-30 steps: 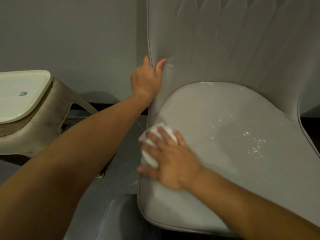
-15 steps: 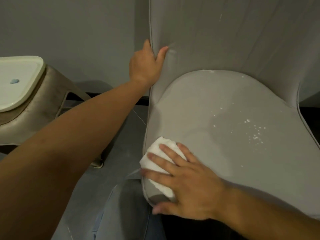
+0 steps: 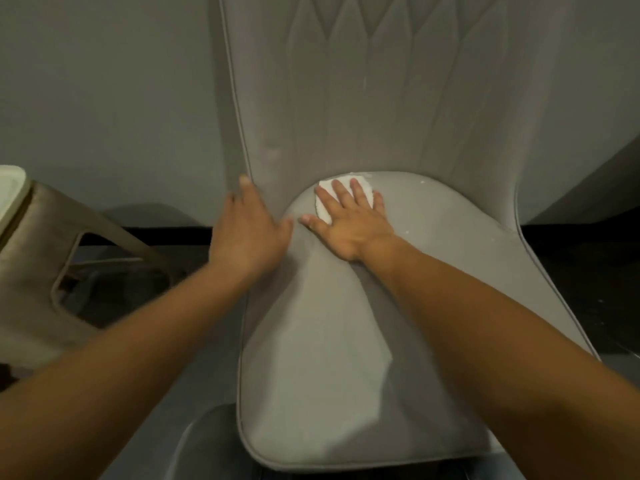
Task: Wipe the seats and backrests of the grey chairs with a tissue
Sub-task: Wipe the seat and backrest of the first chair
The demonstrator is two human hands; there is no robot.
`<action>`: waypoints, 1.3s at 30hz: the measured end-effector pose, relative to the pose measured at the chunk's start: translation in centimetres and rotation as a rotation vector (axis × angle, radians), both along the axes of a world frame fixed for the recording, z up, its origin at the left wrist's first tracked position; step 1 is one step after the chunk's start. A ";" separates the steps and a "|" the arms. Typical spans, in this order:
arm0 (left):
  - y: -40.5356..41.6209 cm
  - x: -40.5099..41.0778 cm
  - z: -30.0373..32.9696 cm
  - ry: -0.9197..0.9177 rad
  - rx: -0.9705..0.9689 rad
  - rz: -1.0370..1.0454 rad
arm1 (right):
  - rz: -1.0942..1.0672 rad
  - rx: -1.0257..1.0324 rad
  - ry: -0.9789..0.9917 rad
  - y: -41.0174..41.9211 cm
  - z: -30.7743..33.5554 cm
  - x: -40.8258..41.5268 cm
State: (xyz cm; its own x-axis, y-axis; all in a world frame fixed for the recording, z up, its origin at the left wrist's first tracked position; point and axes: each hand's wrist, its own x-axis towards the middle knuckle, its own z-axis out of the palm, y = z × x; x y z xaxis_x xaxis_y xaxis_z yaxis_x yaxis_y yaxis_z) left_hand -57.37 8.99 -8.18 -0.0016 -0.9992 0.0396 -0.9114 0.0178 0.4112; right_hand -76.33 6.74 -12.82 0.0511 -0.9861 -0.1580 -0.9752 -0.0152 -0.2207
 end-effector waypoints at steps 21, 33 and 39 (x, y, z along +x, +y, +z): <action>4.5 -4.4 -4.9 -0.354 -0.031 0.071 | -0.023 -0.158 0.097 -2.6 0.2 -11.0; 1.0 -6.4 -4.4 -0.403 0.052 -0.352 | -0.128 -0.051 0.010 0.4 0.4 -8.9; -2.0 -8.7 -4.4 -0.379 0.021 -0.346 | 0.001 -0.023 0.031 9.6 1.3 -7.6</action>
State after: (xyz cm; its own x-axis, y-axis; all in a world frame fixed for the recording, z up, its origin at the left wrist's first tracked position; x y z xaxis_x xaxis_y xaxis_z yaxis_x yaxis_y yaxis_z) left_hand -66.07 7.04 -12.60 -0.3425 -0.9383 -0.0483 -0.9388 0.3397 0.0565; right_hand -83.93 16.30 -11.57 0.0478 -0.9894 -0.1368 -0.9816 -0.0212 -0.1896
